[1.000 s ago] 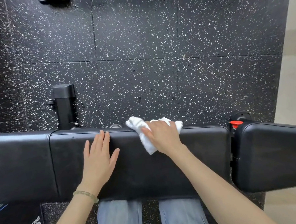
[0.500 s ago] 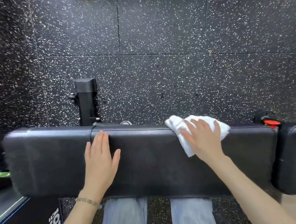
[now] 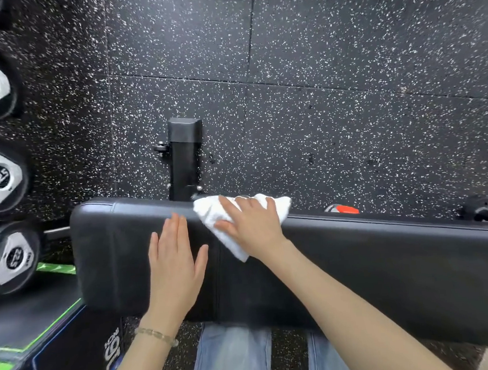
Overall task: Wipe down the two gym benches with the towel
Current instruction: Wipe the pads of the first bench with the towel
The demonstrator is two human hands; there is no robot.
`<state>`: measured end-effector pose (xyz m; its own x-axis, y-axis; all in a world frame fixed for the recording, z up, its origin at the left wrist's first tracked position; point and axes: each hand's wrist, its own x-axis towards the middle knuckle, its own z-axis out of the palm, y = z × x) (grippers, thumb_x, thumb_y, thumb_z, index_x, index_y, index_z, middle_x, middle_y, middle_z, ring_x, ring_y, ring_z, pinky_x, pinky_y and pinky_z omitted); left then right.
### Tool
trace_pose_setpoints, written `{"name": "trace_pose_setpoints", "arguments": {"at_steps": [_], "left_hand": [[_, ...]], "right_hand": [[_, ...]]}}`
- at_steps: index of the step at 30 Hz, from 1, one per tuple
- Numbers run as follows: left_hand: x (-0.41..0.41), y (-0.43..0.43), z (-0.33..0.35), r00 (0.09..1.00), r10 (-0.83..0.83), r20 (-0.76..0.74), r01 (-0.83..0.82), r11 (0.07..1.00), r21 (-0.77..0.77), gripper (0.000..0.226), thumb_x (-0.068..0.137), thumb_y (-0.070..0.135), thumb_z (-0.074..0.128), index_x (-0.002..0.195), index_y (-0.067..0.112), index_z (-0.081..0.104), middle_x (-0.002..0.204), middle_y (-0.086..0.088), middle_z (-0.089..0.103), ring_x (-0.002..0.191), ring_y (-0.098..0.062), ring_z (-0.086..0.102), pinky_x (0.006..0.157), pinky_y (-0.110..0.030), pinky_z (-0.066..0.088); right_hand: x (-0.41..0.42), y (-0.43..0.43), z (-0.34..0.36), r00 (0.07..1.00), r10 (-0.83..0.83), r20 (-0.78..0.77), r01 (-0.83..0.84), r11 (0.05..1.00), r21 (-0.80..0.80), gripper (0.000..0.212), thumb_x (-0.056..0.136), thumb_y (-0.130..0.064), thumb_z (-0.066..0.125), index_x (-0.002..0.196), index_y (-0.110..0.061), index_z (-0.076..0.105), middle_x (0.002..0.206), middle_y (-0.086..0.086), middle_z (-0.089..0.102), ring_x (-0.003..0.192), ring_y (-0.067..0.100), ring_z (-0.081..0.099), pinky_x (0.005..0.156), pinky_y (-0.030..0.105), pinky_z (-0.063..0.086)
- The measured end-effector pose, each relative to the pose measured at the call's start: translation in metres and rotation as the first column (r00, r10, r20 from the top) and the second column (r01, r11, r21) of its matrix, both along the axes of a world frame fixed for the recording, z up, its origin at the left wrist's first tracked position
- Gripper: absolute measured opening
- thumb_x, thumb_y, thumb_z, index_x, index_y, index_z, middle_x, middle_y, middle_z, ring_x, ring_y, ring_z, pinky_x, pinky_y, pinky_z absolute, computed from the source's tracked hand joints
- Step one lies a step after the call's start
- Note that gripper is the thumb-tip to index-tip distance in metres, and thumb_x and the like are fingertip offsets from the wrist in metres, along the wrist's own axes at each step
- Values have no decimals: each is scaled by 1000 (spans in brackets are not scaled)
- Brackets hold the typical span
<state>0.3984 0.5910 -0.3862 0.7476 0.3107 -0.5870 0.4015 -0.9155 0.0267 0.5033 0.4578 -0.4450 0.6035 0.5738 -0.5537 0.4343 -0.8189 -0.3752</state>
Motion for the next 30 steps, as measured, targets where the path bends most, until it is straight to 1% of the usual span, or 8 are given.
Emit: {"name": "trace_pose_setpoints", "arguments": {"at_steps": [5, 9, 14, 16, 18, 20, 24, 30], "left_hand": [[-1, -1, -3, 999, -36, -13, 36, 999, -30, 66, 93, 44, 28, 142, 1, 33, 148, -15, 35, 140, -26, 27, 114, -45, 15], [3, -1, -5, 1000, -31, 0, 31, 998, -50, 65, 93, 43, 29, 141, 0, 35, 148, -15, 35, 140, -26, 27, 115, -46, 16], [3, -1, -8, 999, -31, 12, 31, 998, -61, 65, 93, 44, 28, 142, 1, 34, 149, -15, 33, 141, -25, 25, 115, -46, 15], [1, 2, -7, 1000, -6, 23, 7, 999, -52, 66, 93, 44, 27, 143, 1, 31, 150, -14, 31, 142, -24, 23, 116, -45, 13], [-3, 7, -5, 997, 61, 41, -60, 998, -27, 66, 96, 43, 29, 145, 0, 25, 151, -16, 30, 142, -26, 22, 116, -45, 11], [-9, 16, -3, 990, 131, 51, -132, 991, 2, 65, 98, 40, 33, 146, -1, 21, 151, -18, 29, 141, -28, 22, 116, -46, 12], [-22, 37, -4, 983, 178, 39, -179, 983, 45, 66, 95, 38, 36, 145, -3, 24, 150, -20, 30, 140, -31, 24, 115, -49, 15], [-30, 67, -9, 979, 197, 44, -200, 978, 64, 64, 96, 37, 40, 145, -3, 25, 149, -19, 31, 140, -30, 25, 114, -51, 18]], "right_hand": [[10, -54, 1, 996, -22, 86, 16, 998, 62, 47, 89, -51, 34, 119, -27, 61, 104, -2, 68, 89, 25, 65, 74, 40, 50], [34, -124, 9, 999, 25, 39, -18, 986, -165, 27, 96, -44, 31, 97, -32, 55, 84, -10, 62, 86, 22, 60, 68, 35, 39], [45, -136, 27, 984, -144, 107, 168, 947, -274, 58, 95, -52, 7, 67, -24, 50, 57, -10, 53, 72, 13, 58, 66, 33, 34], [38, -118, 25, 991, -116, 60, 127, 964, -232, 47, 96, -48, 17, 76, -27, 52, 75, -10, 61, 85, 15, 61, 74, 33, 33], [28, -94, 17, 998, -40, -47, 32, 989, -147, 36, 96, -48, 25, 110, -33, 55, 108, -9, 60, 107, 19, 57, 90, 35, 34], [16, -60, 7, 996, 12, -93, -23, 993, -120, 44, 94, -50, 27, 129, -35, 49, 118, -11, 58, 108, 19, 58, 90, 40, 42], [-2, 31, 1, 995, 42, -90, -42, 999, 0, 54, 90, -55, 27, 129, -30, 54, 117, -2, 65, 99, 23, 64, 81, 47, 46], [-6, 139, -2, 951, 202, -236, -193, 979, 62, 56, 96, -56, 28, 147, -32, 20, 141, 4, 43, 123, 28, 46, 95, 47, 32]]}}
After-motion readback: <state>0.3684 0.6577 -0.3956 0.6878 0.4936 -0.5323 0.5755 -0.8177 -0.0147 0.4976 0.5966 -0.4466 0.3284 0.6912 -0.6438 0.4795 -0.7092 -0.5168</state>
